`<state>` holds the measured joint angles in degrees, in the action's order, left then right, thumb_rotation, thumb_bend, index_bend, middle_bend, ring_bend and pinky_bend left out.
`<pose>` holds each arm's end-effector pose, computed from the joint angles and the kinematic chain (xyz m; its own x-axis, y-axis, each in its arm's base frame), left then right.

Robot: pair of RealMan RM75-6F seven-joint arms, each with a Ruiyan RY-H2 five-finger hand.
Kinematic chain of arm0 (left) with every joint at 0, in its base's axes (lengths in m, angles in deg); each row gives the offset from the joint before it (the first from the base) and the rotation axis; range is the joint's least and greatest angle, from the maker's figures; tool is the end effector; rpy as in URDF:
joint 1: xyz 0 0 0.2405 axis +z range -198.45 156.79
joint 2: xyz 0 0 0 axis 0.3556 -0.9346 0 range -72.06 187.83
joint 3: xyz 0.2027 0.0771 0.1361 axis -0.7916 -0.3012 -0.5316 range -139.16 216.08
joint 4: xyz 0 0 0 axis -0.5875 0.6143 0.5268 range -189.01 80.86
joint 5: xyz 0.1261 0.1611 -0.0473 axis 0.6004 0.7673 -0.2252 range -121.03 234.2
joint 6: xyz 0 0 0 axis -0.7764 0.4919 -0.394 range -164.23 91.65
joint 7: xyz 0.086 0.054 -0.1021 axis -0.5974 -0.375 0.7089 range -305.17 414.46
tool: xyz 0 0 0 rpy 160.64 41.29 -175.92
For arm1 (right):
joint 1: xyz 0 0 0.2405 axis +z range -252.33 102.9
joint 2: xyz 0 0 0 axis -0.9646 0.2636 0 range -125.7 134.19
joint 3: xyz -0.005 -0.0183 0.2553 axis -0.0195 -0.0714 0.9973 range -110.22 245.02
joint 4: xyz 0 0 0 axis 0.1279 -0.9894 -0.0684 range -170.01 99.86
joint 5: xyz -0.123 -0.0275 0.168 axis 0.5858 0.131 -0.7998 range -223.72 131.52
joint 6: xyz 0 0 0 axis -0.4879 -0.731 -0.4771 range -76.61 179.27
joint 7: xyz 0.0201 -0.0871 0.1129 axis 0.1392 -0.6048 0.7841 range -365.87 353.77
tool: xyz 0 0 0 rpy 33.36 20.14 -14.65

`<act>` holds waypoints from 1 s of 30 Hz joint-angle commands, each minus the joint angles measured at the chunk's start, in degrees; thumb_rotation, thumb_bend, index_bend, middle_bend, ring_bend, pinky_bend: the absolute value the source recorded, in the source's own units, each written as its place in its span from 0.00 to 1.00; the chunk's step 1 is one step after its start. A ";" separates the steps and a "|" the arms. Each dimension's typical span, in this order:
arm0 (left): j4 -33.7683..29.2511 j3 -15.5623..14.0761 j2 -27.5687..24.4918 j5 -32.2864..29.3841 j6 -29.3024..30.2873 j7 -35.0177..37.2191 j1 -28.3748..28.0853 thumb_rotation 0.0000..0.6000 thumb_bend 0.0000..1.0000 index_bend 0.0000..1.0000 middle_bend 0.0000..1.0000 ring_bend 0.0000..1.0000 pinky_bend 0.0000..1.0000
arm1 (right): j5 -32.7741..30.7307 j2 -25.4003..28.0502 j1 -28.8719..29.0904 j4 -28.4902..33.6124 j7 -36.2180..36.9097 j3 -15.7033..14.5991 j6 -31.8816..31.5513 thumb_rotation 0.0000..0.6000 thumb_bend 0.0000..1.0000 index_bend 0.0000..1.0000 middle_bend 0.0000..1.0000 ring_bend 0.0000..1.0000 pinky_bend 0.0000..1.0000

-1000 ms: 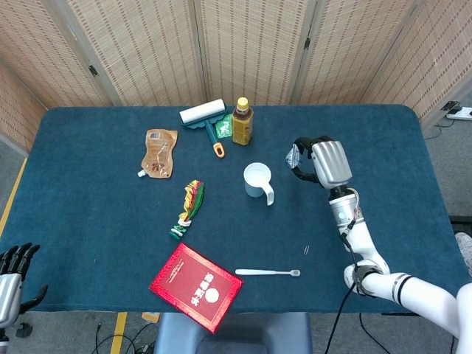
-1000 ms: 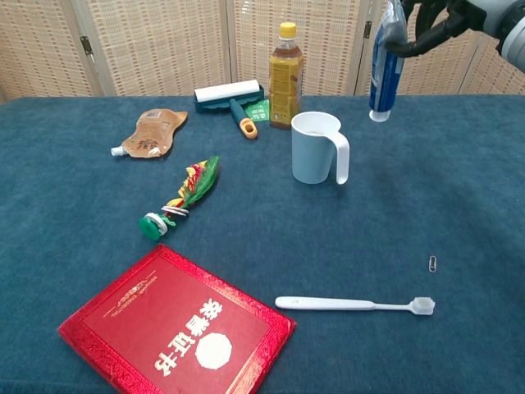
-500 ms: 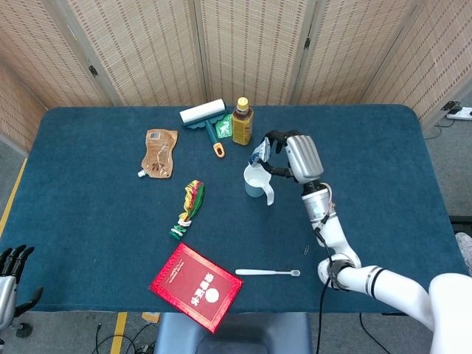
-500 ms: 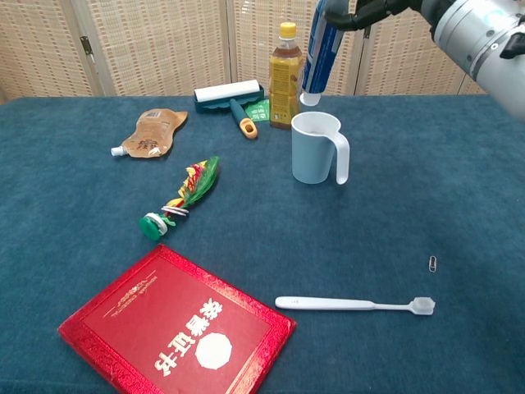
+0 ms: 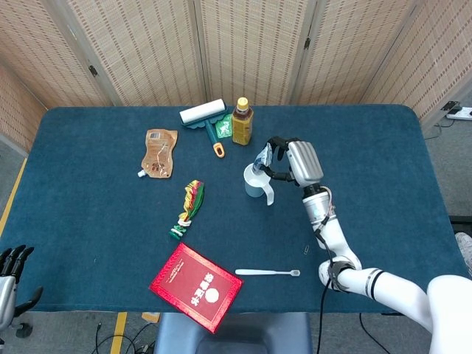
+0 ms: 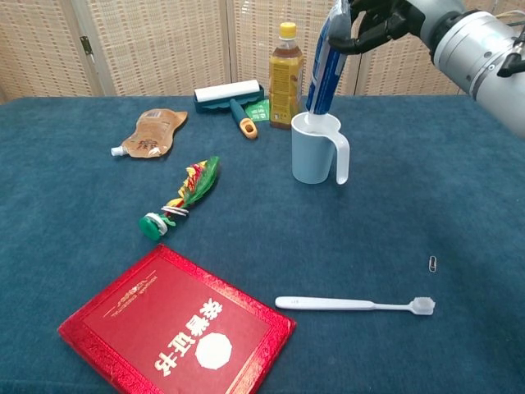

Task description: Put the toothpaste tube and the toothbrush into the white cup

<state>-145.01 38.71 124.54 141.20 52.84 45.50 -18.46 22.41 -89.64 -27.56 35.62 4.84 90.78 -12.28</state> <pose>-0.3339 0.1305 0.1516 0.5199 0.0471 0.8529 0.8440 0.1259 -0.5214 -0.1059 -0.4179 0.0390 -0.1106 -0.0250 0.9936 -0.9341 -0.3390 -0.1125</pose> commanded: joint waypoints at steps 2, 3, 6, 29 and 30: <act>-0.02 -0.08 0.19 0.11 -0.29 -0.15 -0.15 1.00 0.33 0.16 0.15 0.10 0.15 | -1.01 -0.34 -0.11 -0.59 -0.23 -0.81 1.89 1.00 0.24 0.73 0.66 0.61 0.44; -0.04 -0.09 0.24 0.13 -0.31 -0.19 -0.17 1.00 0.33 0.16 0.15 0.10 0.15 | -1.18 -0.73 0.01 -1.06 -0.15 -1.00 2.41 1.00 0.24 0.73 0.66 0.61 0.44; -0.12 -0.06 0.23 0.05 -0.37 -0.35 -0.19 1.00 0.33 0.16 0.15 0.10 0.15 | -1.56 -1.98 0.49 -2.68 0.48 -1.39 3.94 1.00 0.23 0.73 0.66 0.61 0.44; -0.69 -0.07 0.05 -0.60 -1.00 -1.51 -0.25 1.00 0.33 0.16 0.15 0.10 0.15 | -2.31 -7.20 3.44 -14.51 8.60 -1.78 14.15 1.00 0.14 0.27 0.33 0.28 0.27; -0.73 -0.05 0.07 -0.60 -1.02 -1.54 -0.28 1.00 0.33 0.16 0.15 0.10 0.15 | -2.27 -6.95 3.39 -14.36 8.81 -1.83 14.43 1.00 0.14 0.21 0.29 0.24 0.25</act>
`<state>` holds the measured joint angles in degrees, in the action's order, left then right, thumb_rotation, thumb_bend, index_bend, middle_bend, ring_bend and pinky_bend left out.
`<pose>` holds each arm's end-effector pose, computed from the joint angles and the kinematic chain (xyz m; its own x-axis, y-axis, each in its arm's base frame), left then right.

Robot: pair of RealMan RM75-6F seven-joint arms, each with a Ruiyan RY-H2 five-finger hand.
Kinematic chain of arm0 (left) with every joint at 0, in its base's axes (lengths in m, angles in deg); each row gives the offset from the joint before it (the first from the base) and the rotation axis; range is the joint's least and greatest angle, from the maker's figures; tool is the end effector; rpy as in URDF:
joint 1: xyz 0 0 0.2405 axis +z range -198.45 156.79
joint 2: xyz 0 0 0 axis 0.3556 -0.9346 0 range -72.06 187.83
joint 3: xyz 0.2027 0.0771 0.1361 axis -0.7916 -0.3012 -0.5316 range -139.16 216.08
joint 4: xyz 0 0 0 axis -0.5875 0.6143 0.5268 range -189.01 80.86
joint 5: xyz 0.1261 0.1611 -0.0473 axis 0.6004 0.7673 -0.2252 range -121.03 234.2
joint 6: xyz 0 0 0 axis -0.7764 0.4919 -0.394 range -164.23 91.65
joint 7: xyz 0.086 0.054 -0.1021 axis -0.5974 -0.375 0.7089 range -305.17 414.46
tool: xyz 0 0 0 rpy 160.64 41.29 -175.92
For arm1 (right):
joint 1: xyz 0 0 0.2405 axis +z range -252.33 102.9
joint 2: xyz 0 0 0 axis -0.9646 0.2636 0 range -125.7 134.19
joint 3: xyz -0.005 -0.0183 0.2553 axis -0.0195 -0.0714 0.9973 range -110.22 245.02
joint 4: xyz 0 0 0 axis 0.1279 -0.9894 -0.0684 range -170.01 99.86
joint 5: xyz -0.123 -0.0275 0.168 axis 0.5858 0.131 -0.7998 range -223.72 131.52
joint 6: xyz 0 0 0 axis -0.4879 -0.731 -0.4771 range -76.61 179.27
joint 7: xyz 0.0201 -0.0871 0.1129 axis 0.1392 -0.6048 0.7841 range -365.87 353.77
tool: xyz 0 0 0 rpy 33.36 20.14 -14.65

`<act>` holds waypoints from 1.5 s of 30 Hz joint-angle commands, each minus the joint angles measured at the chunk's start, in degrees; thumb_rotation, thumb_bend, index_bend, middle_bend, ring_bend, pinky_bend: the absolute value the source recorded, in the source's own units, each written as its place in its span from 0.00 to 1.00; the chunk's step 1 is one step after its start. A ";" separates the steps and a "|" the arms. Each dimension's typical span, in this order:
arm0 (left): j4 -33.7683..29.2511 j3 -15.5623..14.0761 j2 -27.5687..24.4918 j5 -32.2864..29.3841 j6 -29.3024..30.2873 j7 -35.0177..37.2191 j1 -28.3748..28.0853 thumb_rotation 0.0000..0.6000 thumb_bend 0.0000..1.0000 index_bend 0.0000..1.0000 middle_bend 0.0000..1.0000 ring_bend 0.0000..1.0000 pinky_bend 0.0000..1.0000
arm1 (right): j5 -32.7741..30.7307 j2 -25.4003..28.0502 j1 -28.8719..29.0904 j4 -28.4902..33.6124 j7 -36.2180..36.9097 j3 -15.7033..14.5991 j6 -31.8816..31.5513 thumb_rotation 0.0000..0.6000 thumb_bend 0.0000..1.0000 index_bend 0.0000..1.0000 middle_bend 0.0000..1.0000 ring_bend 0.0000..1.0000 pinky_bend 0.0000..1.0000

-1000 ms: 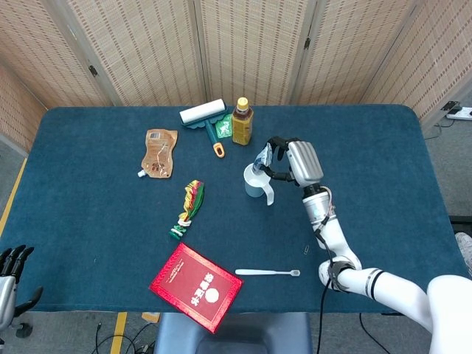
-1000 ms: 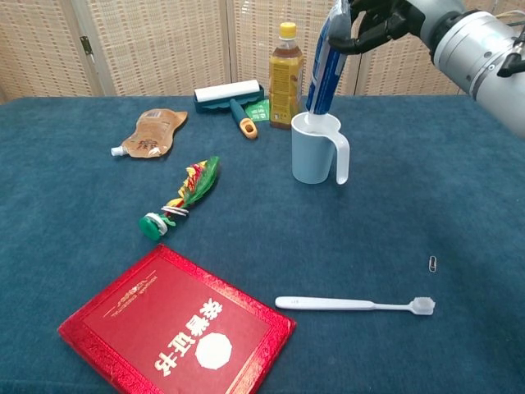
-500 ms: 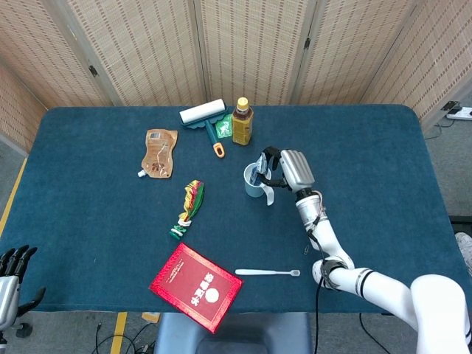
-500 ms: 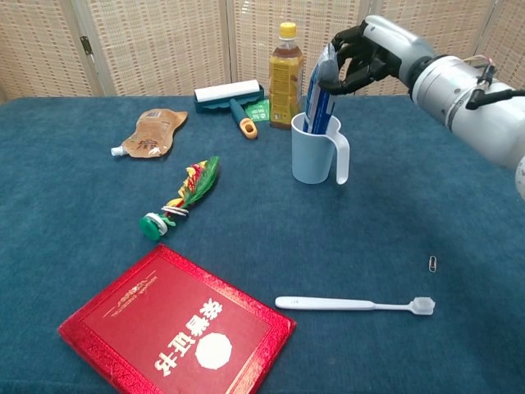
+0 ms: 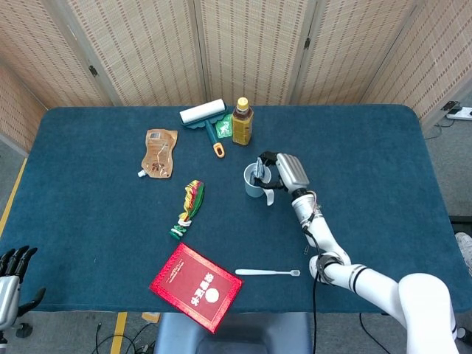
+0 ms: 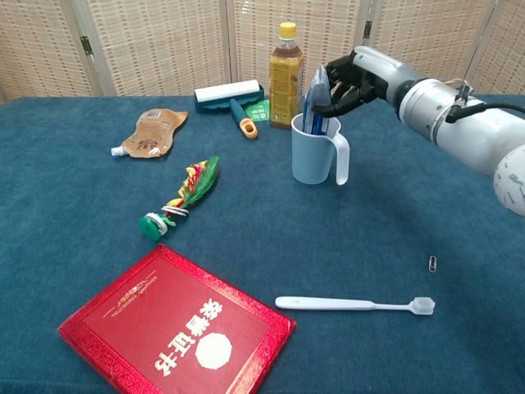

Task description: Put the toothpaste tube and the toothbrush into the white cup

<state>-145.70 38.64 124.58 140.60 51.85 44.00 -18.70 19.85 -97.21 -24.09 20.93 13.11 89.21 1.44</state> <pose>-0.3333 0.1315 0.1483 0.5285 0.0676 0.8463 0.8366 0.1282 -0.5327 -0.1288 -0.4364 -0.0203 -0.1139 -0.2264 0.9674 -0.9666 -0.1996 -0.1605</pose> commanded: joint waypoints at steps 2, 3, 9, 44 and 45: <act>-0.13 0.03 0.07 0.04 -0.09 -0.11 -0.10 1.00 0.33 0.16 0.15 0.10 0.15 | 0.52 1.24 -0.28 0.70 0.74 -0.53 1.18 1.00 0.13 0.12 0.22 0.19 0.22; -0.13 0.04 0.11 0.05 -0.10 -0.12 -0.12 1.00 0.33 0.16 0.15 0.10 0.15 | 0.66 1.46 -0.39 0.86 0.78 -0.59 1.14 1.00 0.13 0.09 0.20 0.17 0.20; -0.18 0.06 0.11 0.13 -0.26 -0.18 -0.28 1.00 0.33 0.16 0.15 0.10 0.15 | 2.13 3.84 -1.67 3.64 2.02 -0.63 -0.61 1.00 0.13 0.06 0.17 0.15 0.18; -1.65 0.29 0.10 1.13 -0.68 -1.54 -1.66 1.00 0.33 0.16 0.15 0.10 0.15 | 28.89 17.66 -15.62 29.47 -7.52 -15.63 -27.15 1.00 0.16 0.32 0.44 0.39 0.39; -1.75 0.29 -0.02 1.15 -0.48 -1.52 -1.56 1.00 0.33 0.16 0.15 0.10 0.15 | 29.51 17.53 -15.55 29.63 -8.27 -16.40 -26.56 1.00 0.16 0.34 0.44 0.39 0.39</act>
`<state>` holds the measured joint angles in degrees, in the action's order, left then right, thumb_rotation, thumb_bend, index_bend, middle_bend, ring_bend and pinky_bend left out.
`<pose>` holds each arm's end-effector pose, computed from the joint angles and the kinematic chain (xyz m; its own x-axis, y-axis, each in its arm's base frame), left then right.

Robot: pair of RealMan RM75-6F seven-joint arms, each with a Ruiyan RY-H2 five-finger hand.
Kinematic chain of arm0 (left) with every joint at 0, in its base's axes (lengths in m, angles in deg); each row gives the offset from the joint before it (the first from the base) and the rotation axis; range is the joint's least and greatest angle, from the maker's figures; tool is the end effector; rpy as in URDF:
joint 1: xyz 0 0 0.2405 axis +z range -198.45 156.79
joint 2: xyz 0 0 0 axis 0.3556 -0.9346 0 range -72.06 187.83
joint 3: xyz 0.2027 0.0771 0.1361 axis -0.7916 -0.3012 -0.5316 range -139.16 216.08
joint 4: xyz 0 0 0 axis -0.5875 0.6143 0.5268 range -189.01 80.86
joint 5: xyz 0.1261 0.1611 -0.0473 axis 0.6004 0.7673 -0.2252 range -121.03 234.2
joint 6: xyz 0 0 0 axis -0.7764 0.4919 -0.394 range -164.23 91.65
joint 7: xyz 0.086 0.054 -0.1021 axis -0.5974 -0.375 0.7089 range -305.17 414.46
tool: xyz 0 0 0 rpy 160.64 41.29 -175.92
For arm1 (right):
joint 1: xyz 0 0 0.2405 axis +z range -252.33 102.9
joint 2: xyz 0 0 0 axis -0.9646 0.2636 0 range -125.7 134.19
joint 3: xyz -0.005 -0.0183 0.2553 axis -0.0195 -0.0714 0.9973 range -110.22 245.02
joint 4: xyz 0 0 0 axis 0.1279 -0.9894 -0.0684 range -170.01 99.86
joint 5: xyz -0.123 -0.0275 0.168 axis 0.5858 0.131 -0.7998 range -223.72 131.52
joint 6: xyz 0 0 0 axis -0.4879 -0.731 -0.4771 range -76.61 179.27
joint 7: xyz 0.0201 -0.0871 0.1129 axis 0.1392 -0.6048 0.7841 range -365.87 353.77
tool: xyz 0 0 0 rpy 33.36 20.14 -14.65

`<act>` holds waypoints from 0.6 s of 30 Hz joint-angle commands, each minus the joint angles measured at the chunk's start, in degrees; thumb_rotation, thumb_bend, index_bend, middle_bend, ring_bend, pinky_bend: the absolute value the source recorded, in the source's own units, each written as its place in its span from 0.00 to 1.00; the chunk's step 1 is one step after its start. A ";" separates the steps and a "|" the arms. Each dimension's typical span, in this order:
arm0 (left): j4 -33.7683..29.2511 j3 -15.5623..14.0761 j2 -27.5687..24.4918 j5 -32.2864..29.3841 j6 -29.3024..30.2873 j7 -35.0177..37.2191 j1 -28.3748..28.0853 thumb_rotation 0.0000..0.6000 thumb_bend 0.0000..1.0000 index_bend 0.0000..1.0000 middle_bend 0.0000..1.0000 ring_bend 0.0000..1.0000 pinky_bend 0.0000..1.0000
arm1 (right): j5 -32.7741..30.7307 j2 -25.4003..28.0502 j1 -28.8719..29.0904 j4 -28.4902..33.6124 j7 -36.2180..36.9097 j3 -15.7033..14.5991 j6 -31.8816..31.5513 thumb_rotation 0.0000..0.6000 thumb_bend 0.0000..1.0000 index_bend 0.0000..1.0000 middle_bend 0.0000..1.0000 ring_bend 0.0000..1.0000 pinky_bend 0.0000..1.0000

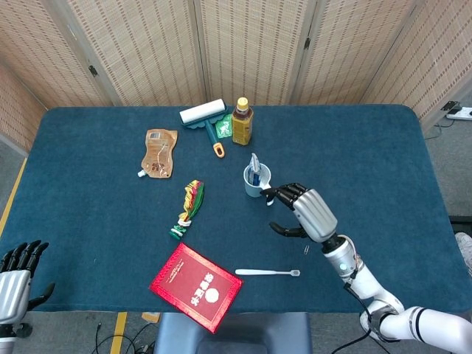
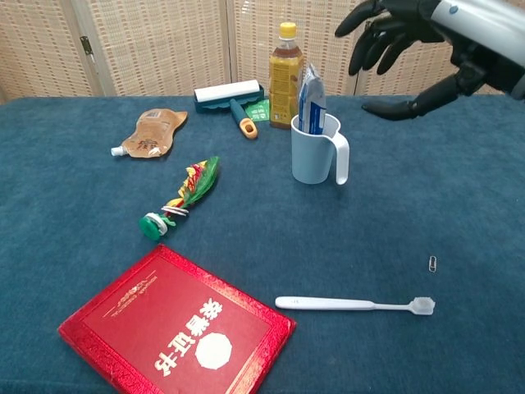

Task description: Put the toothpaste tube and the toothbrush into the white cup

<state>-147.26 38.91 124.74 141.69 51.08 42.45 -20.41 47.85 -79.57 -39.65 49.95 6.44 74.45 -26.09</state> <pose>-0.3215 0.1426 0.1428 0.5273 0.0589 0.8476 0.8437 0.0812 -0.5306 -0.1402 -0.3046 0.0483 0.0527 -0.0936 0.9942 -0.7975 -0.6032 -0.0145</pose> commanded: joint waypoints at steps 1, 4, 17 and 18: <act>-0.24 -0.02 -0.26 0.04 0.36 0.01 0.22 1.00 0.33 0.16 0.15 0.10 0.15 | 1.90 -0.26 0.06 0.64 -2.21 -2.20 1.49 1.00 0.16 0.35 0.44 0.39 0.39; -0.46 -0.22 -0.49 0.00 0.40 -0.07 0.39 1.00 0.33 0.16 0.15 0.10 0.15 | 2.82 -1.06 0.22 0.24 -4.09 -3.89 3.24 1.00 0.16 0.40 0.44 0.39 0.39; -1.44 -0.58 -1.05 0.25 0.83 -0.36 0.77 1.00 0.33 0.16 0.15 0.10 0.15 | -0.14 -5.26 1.04 -3.04 -12.21 -7.51 13.40 1.00 0.14 0.45 0.44 0.39 0.39; -1.51 -0.60 -1.08 0.28 0.85 -0.42 0.79 1.00 0.33 0.16 0.15 0.10 0.15 | -0.09 -5.53 1.08 -3.14 -12.22 -7.80 13.81 1.00 0.14 0.45 0.44 0.39 0.39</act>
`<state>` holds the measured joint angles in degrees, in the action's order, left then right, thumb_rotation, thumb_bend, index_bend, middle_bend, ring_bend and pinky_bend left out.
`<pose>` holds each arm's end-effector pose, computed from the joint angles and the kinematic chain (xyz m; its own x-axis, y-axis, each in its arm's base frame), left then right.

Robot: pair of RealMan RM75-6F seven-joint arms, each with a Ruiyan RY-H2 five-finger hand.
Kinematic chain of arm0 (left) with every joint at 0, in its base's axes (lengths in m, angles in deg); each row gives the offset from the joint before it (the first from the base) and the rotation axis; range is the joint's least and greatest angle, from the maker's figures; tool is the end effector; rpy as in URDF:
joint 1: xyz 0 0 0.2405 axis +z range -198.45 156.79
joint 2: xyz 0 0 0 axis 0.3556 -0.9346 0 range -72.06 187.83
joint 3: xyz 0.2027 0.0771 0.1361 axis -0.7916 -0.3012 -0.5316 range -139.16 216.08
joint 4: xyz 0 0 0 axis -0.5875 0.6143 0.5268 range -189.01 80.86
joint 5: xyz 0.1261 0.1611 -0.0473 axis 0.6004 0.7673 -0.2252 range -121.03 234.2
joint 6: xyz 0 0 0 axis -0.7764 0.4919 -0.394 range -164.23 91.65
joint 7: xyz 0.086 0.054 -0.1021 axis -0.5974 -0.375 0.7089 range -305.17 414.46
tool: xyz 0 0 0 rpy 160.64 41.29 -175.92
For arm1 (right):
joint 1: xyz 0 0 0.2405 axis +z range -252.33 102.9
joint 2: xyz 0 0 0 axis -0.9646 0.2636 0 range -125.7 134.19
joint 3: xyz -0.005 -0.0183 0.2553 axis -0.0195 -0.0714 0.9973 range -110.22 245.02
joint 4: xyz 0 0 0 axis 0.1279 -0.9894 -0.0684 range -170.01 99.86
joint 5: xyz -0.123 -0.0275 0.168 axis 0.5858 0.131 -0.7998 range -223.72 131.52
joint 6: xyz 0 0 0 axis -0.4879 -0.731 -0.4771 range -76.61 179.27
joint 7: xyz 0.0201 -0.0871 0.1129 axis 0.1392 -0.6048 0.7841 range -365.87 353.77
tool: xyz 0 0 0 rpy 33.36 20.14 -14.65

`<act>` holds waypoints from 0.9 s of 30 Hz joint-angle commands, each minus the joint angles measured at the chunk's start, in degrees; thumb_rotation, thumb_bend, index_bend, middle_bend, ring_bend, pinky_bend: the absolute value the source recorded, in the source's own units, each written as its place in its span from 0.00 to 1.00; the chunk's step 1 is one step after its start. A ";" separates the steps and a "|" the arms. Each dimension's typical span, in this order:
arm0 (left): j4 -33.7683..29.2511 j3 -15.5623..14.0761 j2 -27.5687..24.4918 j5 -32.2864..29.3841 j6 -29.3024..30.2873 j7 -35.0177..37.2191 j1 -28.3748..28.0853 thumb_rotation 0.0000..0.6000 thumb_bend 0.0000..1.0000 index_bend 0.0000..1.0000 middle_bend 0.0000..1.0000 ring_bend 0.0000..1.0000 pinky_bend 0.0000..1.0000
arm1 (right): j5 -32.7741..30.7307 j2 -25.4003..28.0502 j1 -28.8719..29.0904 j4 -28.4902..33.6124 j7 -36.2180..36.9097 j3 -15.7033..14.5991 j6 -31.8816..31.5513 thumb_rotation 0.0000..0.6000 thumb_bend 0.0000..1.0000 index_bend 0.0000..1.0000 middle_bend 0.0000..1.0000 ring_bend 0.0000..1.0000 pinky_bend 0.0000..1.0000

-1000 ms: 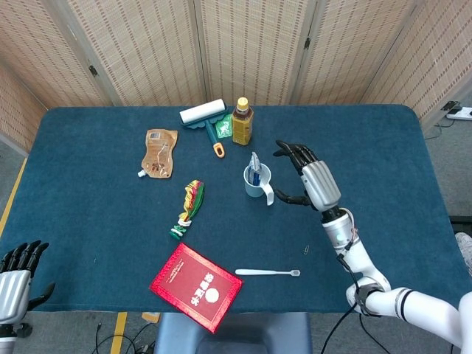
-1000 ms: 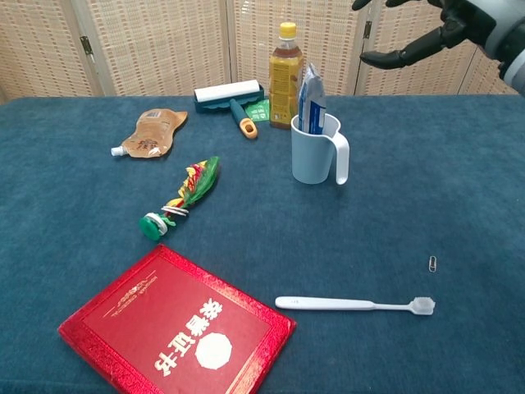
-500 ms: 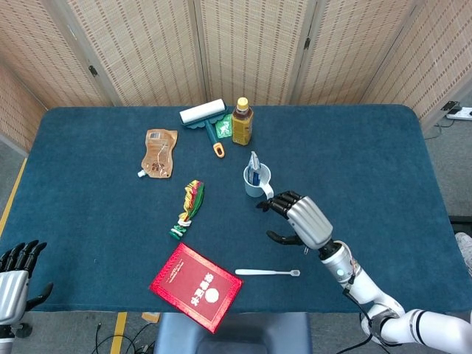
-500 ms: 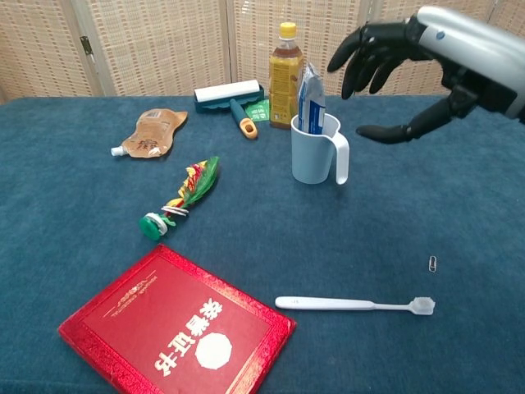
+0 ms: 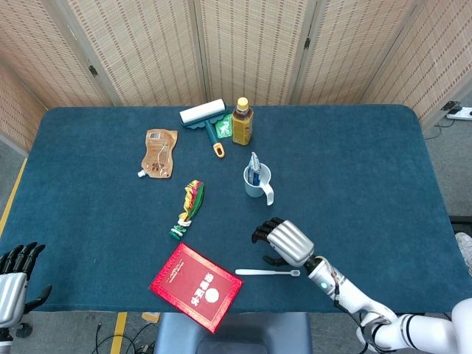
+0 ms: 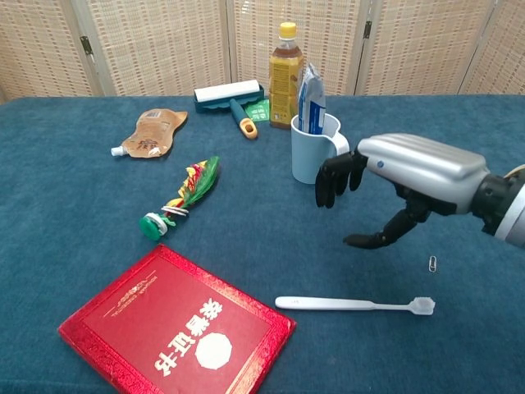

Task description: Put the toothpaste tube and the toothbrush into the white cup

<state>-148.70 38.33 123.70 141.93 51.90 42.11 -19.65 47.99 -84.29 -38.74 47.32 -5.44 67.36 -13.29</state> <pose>-0.3194 0.1364 0.1469 0.5270 0.0615 0.8477 0.8429 0.0895 -0.5305 -0.1583 -0.2750 -0.0228 0.3832 -0.2520 0.8886 -0.7593 -0.6338 0.1477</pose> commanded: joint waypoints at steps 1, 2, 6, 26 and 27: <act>-0.14 -0.03 -0.07 0.03 0.06 -0.15 0.04 1.00 0.33 0.16 0.15 0.10 0.15 | -0.06 -1.02 0.22 -0.58 -0.39 -1.03 1.36 1.00 0.14 0.45 0.44 0.39 0.39; -0.23 -0.04 -0.12 0.01 0.10 -0.26 0.08 1.00 0.33 0.16 0.15 0.10 0.15 | 0.30 -1.28 0.25 -0.70 -0.57 -1.46 1.62 1.00 0.14 0.45 0.44 0.39 0.39; -0.46 -0.10 -0.25 -0.10 0.16 -0.45 0.20 1.00 0.33 0.16 0.15 0.10 0.15 | 1.12 -2.22 -0.11 -1.49 -1.90 -2.70 1.96 1.00 0.13 0.45 0.44 0.39 0.39; -0.17 -0.37 -0.33 0.02 0.91 0.07 0.91 1.00 0.33 0.17 0.15 0.10 0.15 | -0.99 -11.51 1.45 -5.38 -12.39 -0.74 6.65 1.00 0.13 0.47 0.41 0.34 0.39; -0.08 -0.38 -0.32 0.02 0.98 0.19 0.97 1.00 0.33 0.17 0.15 0.10 0.15 | -1.19 -11.82 1.57 -5.48 -12.82 -0.67 6.99 1.00 0.14 0.47 0.41 0.34 0.39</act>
<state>-148.81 37.95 123.37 141.95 52.85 42.26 -18.72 47.18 -95.54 -37.47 42.16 -17.59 66.44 -6.88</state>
